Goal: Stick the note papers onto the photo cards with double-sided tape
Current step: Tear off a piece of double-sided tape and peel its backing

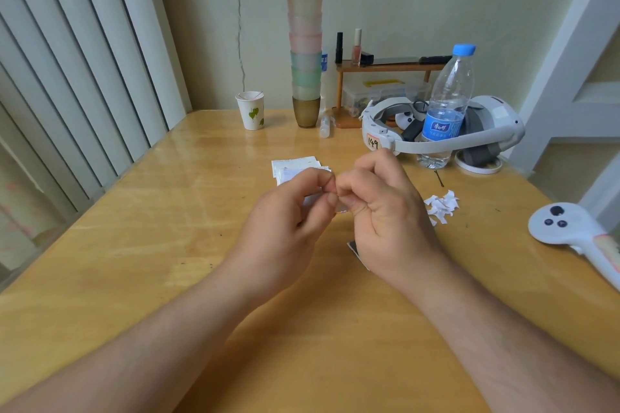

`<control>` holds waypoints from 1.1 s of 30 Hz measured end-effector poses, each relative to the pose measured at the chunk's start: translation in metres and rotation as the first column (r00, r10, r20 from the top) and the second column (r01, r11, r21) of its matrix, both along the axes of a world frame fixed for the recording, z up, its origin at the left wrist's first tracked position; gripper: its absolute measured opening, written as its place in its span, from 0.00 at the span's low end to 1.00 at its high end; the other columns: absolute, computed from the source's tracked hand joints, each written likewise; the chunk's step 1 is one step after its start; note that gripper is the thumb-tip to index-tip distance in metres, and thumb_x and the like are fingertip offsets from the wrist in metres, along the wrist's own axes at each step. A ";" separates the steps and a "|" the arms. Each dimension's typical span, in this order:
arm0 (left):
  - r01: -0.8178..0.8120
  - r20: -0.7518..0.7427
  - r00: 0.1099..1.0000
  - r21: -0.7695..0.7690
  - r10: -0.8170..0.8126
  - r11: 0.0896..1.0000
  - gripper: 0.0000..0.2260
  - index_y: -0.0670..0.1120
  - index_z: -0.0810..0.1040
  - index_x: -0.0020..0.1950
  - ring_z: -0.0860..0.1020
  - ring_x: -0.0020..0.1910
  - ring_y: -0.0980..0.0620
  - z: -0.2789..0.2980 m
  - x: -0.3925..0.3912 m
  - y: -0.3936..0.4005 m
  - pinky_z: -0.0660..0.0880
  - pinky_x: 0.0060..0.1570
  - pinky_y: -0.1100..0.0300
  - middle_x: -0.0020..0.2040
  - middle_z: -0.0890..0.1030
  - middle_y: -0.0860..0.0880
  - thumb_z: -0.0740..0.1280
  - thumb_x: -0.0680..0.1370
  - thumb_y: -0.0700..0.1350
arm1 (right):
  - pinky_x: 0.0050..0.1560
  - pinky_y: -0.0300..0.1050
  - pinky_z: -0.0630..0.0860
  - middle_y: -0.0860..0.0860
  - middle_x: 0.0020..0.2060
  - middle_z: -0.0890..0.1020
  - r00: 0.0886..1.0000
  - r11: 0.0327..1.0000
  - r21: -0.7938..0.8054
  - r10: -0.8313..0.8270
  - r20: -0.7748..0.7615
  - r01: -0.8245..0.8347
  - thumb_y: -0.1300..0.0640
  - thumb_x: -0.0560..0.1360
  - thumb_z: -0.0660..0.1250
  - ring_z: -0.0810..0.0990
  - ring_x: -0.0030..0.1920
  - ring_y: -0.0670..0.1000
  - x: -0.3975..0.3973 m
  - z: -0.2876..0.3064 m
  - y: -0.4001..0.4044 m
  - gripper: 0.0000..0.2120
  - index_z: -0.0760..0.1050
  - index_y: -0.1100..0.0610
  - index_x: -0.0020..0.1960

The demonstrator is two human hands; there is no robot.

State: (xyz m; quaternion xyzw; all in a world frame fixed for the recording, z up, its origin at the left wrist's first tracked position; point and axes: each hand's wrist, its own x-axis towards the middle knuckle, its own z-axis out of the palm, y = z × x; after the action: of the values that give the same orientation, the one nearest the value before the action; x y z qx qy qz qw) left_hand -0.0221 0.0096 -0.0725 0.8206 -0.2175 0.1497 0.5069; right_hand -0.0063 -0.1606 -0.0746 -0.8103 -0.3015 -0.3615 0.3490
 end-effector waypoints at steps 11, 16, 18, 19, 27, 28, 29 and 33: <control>0.007 -0.085 0.996 -0.243 -0.028 0.970 0.07 0.50 0.77 0.52 0.76 0.45 0.34 -0.002 -0.001 -0.009 0.77 0.51 0.36 0.45 0.79 0.34 0.64 0.82 0.52 | 0.41 0.58 0.77 0.51 0.46 0.71 0.998 0.999 0.030 -0.030 0.057 0.029 0.70 0.76 0.61 0.74 0.44 0.58 0.000 -0.002 0.008 0.10 0.75 0.56 0.47; -0.022 -0.008 1.000 -0.218 0.021 0.976 0.05 0.51 0.76 0.50 0.78 0.39 0.48 0.001 -0.002 -0.009 0.77 0.46 0.49 0.39 0.81 0.49 0.64 0.85 0.48 | 0.43 0.56 0.77 0.50 0.48 0.70 0.998 0.998 0.063 -0.029 0.050 0.026 0.72 0.75 0.61 0.74 0.45 0.56 -0.004 -0.002 0.010 0.09 0.75 0.61 0.46; -0.042 0.040 0.998 -0.180 0.050 0.983 0.04 0.53 0.75 0.50 0.75 0.39 0.40 0.000 -0.003 -0.009 0.78 0.45 0.42 0.37 0.79 0.46 0.64 0.84 0.50 | 0.44 0.54 0.77 0.51 0.48 0.70 0.998 0.997 0.079 -0.020 0.057 0.016 0.73 0.76 0.63 0.74 0.45 0.56 -0.004 -0.002 0.011 0.08 0.76 0.61 0.46; -0.043 0.056 0.997 -0.185 0.054 0.982 0.04 0.53 0.75 0.50 0.74 0.40 0.37 0.000 -0.003 -0.009 0.77 0.46 0.39 0.37 0.78 0.45 0.63 0.83 0.51 | 0.44 0.53 0.77 0.51 0.47 0.71 0.998 0.996 0.087 -0.016 0.057 0.011 0.73 0.76 0.64 0.74 0.45 0.56 -0.003 -0.002 0.012 0.08 0.76 0.62 0.47; -0.134 0.034 0.988 -0.321 0.153 0.937 0.05 0.53 0.75 0.48 0.76 0.42 0.37 0.005 0.001 -0.005 0.75 0.42 0.45 0.39 0.80 0.42 0.64 0.83 0.48 | 0.49 0.33 0.69 0.49 0.49 0.70 0.998 0.990 0.125 0.064 -0.029 -0.060 0.71 0.78 0.65 0.73 0.47 0.46 -0.008 -0.001 0.012 0.06 0.77 0.62 0.47; -0.154 0.026 0.985 -0.335 0.172 0.929 0.05 0.53 0.75 0.48 0.76 0.41 0.37 0.007 0.002 -0.003 0.74 0.41 0.45 0.39 0.79 0.40 0.64 0.83 0.48 | 0.49 0.33 0.70 0.49 0.50 0.70 0.995 0.988 0.131 0.085 -0.052 -0.078 0.70 0.78 0.65 0.73 0.47 0.46 -0.009 -0.002 0.012 0.06 0.77 0.61 0.47; -0.170 0.017 0.982 -0.354 0.188 0.920 0.05 0.53 0.75 0.48 0.75 0.40 0.37 0.008 0.004 0.000 0.73 0.41 0.46 0.40 0.78 0.39 0.64 0.83 0.47 | 0.49 0.35 0.71 0.50 0.51 0.71 0.992 0.987 0.137 0.099 -0.080 -0.087 0.68 0.78 0.66 0.74 0.48 0.47 -0.009 -0.002 0.012 0.05 0.77 0.60 0.47; -0.256 -0.010 0.964 -0.292 0.264 0.922 0.08 0.56 0.74 0.47 0.72 0.35 0.47 0.013 0.010 0.010 0.68 0.35 0.53 0.35 0.77 0.49 0.64 0.85 0.45 | 0.50 0.36 0.76 0.49 0.54 0.74 0.964 0.960 0.256 0.167 -0.207 -0.111 0.64 0.77 0.71 0.78 0.54 0.48 -0.013 -0.002 0.014 0.05 0.80 0.55 0.46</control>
State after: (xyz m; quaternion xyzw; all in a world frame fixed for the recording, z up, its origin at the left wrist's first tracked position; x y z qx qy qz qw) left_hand -0.0125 0.0195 -0.0597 0.7565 -0.0898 0.2580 0.5942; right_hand -0.0190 -0.1464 -0.0768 -0.7742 -0.2700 -0.2752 0.5020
